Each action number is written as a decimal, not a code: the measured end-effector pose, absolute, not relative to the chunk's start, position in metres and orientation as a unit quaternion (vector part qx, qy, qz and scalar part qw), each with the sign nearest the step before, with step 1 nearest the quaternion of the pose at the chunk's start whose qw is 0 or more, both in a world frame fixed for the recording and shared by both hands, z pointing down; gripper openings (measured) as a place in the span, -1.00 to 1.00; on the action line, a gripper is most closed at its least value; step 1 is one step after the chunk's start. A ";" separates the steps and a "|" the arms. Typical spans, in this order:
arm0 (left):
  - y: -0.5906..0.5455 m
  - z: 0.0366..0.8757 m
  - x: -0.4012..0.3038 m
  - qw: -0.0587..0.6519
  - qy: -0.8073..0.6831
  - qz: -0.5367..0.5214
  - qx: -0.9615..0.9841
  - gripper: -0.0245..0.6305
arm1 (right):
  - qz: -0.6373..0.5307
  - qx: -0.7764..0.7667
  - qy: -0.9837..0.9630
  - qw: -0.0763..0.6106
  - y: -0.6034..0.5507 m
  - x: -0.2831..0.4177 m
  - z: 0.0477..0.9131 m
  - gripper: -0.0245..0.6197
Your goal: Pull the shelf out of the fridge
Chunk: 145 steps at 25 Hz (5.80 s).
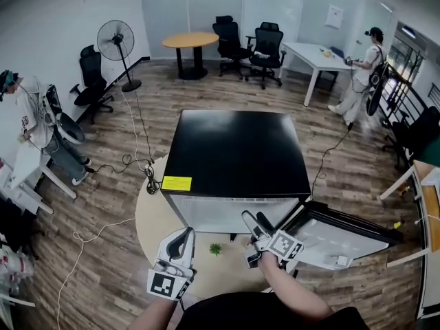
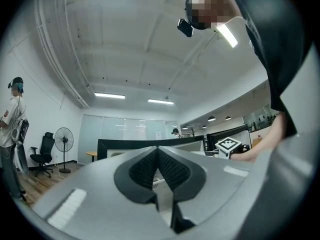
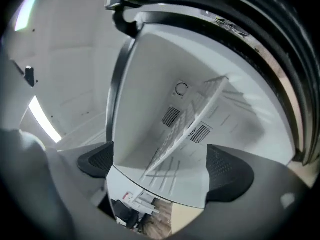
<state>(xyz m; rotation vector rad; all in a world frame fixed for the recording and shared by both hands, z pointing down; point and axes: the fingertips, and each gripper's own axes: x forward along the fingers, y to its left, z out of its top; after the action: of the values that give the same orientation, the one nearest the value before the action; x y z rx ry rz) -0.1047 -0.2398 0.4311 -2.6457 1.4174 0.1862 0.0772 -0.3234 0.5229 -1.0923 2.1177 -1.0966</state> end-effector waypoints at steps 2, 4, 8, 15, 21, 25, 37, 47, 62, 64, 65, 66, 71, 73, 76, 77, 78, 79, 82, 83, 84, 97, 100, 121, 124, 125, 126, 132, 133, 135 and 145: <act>-0.238 0.435 -0.104 0.062 0.471 0.060 -0.878 -0.93 | -0.434 -0.403 0.758 0.271 -0.332 0.078 0.533 0.91; -0.236 0.437 -0.105 0.060 0.472 0.059 -0.878 -0.93 | -0.477 -0.423 0.721 0.272 -0.339 0.082 0.553 0.90; -0.229 0.441 -0.107 0.059 0.475 0.053 -0.877 -0.93 | -0.527 -0.423 0.675 0.297 -0.351 0.082 0.574 0.87; -0.216 0.452 -0.111 0.036 0.479 0.030 -0.876 -0.93 | -0.587 -0.376 0.616 0.367 -0.377 0.080 0.587 0.70; -0.209 0.458 -0.113 0.022 0.481 0.014 -0.876 -0.93 | -0.612 -0.352 0.583 0.402 -0.395 0.090 0.590 0.47; -0.207 0.460 -0.112 0.021 0.482 0.011 -0.876 -0.93 | -0.614 -0.348 0.583 0.403 -0.405 0.086 0.587 0.28; -0.205 0.462 -0.109 0.013 0.485 0.006 -0.874 -0.93 | -0.614 -0.351 0.581 0.402 -0.412 0.085 0.582 -0.64; -0.207 0.463 -0.104 0.015 0.482 0.007 -0.876 -0.93 | -0.604 -0.346 0.592 0.407 -0.413 0.085 0.578 -0.80; -0.203 0.459 -0.107 0.017 0.479 0.012 -0.877 -0.93 | -0.599 -0.361 0.585 0.409 -0.409 0.086 0.578 -0.81; -0.202 0.458 -0.108 0.017 0.479 0.012 -0.877 -0.93 | -0.598 -0.362 0.585 0.411 -0.407 0.086 0.577 -0.81; -0.202 0.458 -0.109 0.018 0.479 0.012 -0.878 -0.93 | -0.597 -0.363 0.585 0.411 -0.406 0.086 0.578 -0.81; -0.202 0.458 -0.109 0.018 0.479 0.013 -0.878 -0.93 | -0.597 -0.364 0.585 0.411 -0.405 0.086 0.578 -0.81; -0.199 0.459 -0.109 0.014 0.477 0.014 -0.879 -0.93 | -0.599 -0.366 0.584 0.408 -0.397 0.085 0.578 -0.81; -0.199 0.458 -0.108 0.015 0.475 0.016 -0.879 -0.93 | -0.600 -0.366 0.584 0.407 -0.394 0.084 0.578 -0.81; -0.198 0.458 -0.108 0.017 0.474 0.020 -0.880 -0.93 | -0.601 -0.369 0.583 0.404 -0.391 0.084 0.579 -0.81; -0.198 0.458 -0.108 0.016 0.475 0.020 -0.880 -0.93 | -0.601 -0.370 0.583 0.402 -0.390 0.084 0.579 -0.81; -0.199 0.458 -0.108 0.016 0.475 0.021 -0.880 -0.93 | -0.601 -0.372 0.583 0.401 -0.388 0.084 0.579 -0.81; -0.199 0.458 -0.109 0.015 0.475 0.020 -0.880 -0.93 | -0.601 -0.373 0.582 0.401 -0.388 0.083 0.579 -0.81; -0.199 0.458 -0.108 0.014 0.474 0.021 -0.880 -0.93 | -0.600 -0.374 0.581 0.403 -0.386 0.083 0.578 -0.81; -0.199 0.457 -0.108 0.015 0.474 0.022 -0.880 -0.93 | -0.601 -0.374 0.580 0.403 -0.385 0.083 0.578 -0.81; -0.199 0.457 -0.108 0.015 0.474 0.022 -0.880 -0.93 | -0.601 -0.375 0.580 0.403 -0.384 0.083 0.578 -0.81; -0.198 0.457 -0.106 0.025 0.473 0.029 -0.880 -0.93 | -0.603 -0.372 0.584 0.395 -0.356 0.082 0.581 -0.81; -0.196 0.459 -0.105 0.026 0.472 0.030 -0.881 -0.93 | -0.604 -0.372 0.586 0.393 -0.347 0.080 0.583 -0.81; -0.192 0.458 -0.097 0.015 0.462 0.028 -0.886 -0.93 | -0.609 -0.374 0.586 0.383 -0.317 0.079 0.580 -0.81; -0.190 0.457 -0.098 0.035 0.456 0.033 -0.889 -0.93 | -0.611 -0.375 0.585 0.379 -0.310 0.078 0.579 -0.81; -0.189 0.458 -0.098 0.032 0.455 0.032 -0.889 -0.93 | -0.611 -0.376 0.585 0.378 -0.308 0.077 0.579 -0.81; -0.188 0.459 -0.098 0.025 0.455 0.031 -0.890 -0.93 | -0.611 -0.375 0.585 0.378 -0.306 0.077 0.579 -0.81; -0.190 0.458 -0.100 0.008 0.454 0.027 -0.890 -0.93 | -0.613 -0.383 0.584 0.369 -0.300 0.076 0.576 -0.81; -0.191 0.457 -0.099 0.010 0.453 0.029 -0.891 -0.93 | -0.614 -0.382 0.584 0.369 -0.299 0.076 0.574 -0.81; -0.193 0.455 -0.099 0.025 0.452 0.033 -0.891 -0.93 | -0.615 -0.383 0.582 0.369 -0.297 0.076 0.571 -0.81; -0.196 0.458 -0.097 0.014 0.447 0.029 -0.894 -0.93 | -0.621 -0.387 0.580 0.359 -0.270 0.074 0.571 -0.81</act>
<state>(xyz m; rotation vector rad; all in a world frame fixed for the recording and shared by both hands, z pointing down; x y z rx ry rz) -0.0968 -0.1964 0.4576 -2.7832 1.3929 0.0892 0.0740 -0.2703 0.5713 -0.9976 1.4956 -1.6018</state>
